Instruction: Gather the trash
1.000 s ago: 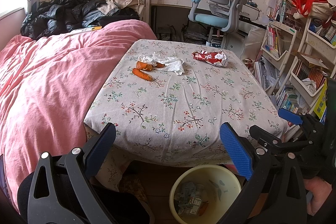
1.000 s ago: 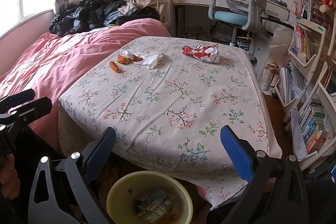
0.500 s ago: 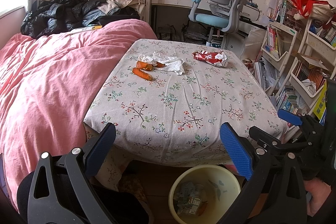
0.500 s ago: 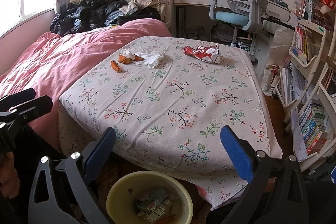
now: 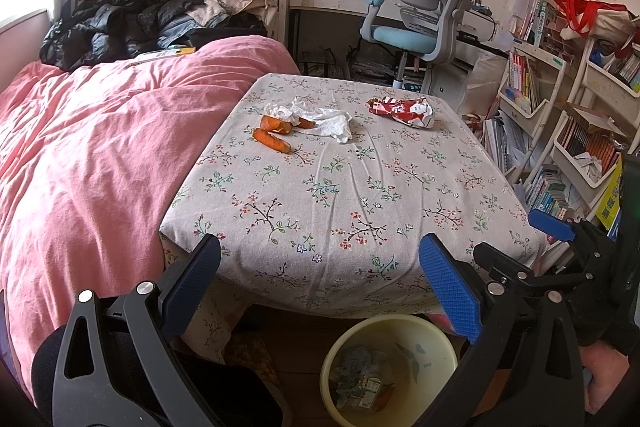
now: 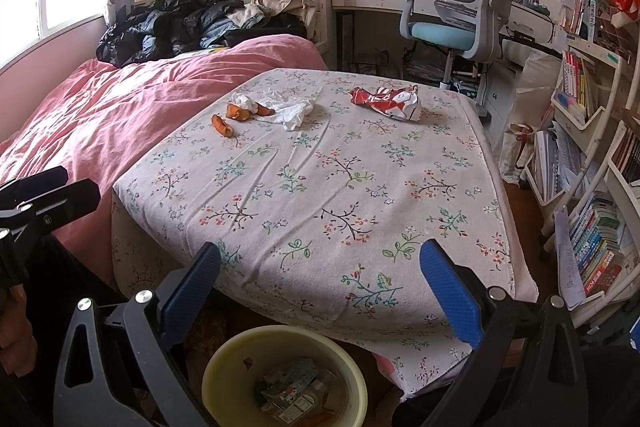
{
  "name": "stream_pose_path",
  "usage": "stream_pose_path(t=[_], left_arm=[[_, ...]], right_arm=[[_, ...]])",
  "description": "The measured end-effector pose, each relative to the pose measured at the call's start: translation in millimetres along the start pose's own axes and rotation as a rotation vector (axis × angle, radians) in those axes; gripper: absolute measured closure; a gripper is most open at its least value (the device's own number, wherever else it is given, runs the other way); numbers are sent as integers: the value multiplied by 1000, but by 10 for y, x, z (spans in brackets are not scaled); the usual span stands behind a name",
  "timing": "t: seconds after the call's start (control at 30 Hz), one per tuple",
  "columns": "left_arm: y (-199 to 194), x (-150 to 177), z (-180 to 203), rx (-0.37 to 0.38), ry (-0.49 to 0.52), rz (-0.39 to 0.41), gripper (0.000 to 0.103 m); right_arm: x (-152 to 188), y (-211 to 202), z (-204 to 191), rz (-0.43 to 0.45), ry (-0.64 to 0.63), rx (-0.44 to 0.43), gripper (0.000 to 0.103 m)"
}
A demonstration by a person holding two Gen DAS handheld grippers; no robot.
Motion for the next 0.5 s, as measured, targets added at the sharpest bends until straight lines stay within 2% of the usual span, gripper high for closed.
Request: stream_pose_path(t=[0.5], left_arm=[[3, -1, -5, 1, 0, -1, 7]], right_arm=[[4, -2, -3, 2, 0, -2, 7]])
Point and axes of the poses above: each gripper's, at about its wrist camera, not at the fingertips, and y roughly the way its jaws point, z to its right, x to its underside, the point moved 2 cm from there along y, roughly the way its jaws point, and after that the axes turned 8 degrees about -y, right-handed, at the moved point
